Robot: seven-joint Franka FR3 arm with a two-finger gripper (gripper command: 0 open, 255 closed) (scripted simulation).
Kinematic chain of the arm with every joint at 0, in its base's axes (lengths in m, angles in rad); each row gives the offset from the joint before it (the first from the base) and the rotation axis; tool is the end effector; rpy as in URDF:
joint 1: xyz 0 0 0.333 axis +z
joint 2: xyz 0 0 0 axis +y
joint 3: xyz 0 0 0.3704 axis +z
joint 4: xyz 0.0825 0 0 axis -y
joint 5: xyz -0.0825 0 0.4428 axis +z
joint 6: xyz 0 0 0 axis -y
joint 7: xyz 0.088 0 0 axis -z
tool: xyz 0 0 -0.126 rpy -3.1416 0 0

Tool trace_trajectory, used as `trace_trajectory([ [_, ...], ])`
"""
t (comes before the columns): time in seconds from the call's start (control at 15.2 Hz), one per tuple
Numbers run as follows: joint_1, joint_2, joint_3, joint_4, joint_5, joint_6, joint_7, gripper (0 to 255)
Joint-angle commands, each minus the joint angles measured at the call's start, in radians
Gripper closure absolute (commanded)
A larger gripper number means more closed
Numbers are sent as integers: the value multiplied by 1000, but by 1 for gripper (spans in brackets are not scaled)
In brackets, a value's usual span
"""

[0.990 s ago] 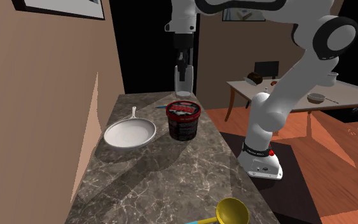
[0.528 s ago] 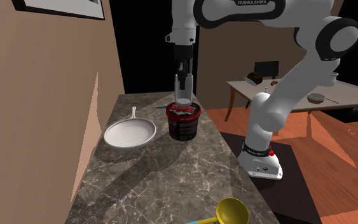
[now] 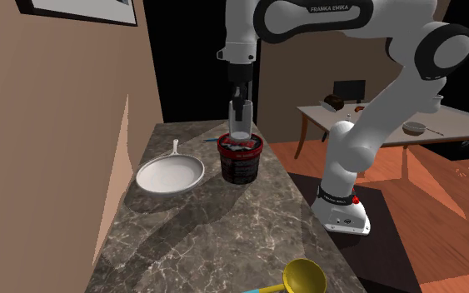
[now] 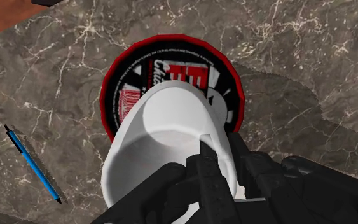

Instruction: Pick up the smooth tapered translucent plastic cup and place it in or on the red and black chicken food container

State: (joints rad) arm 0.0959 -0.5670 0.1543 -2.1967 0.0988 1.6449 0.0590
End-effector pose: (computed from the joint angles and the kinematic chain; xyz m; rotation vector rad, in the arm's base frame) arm 0.3907 0.1263 0.6178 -3.1143 -0.2511 -0.0120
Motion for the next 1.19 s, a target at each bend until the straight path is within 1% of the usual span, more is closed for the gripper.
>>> trace_trajectory([
  [0.0,0,0,0,-1,0,0,0,255],
  [0.07,0,1,0,-1,0,0,0,0],
  [0.4,0,0,0,-1,0,0,0,0],
  [0.66,-4,31,-7,151,-8,-123,4,0],
  [1.12,-4,31,-7,151,-8,-123,4,0],
])
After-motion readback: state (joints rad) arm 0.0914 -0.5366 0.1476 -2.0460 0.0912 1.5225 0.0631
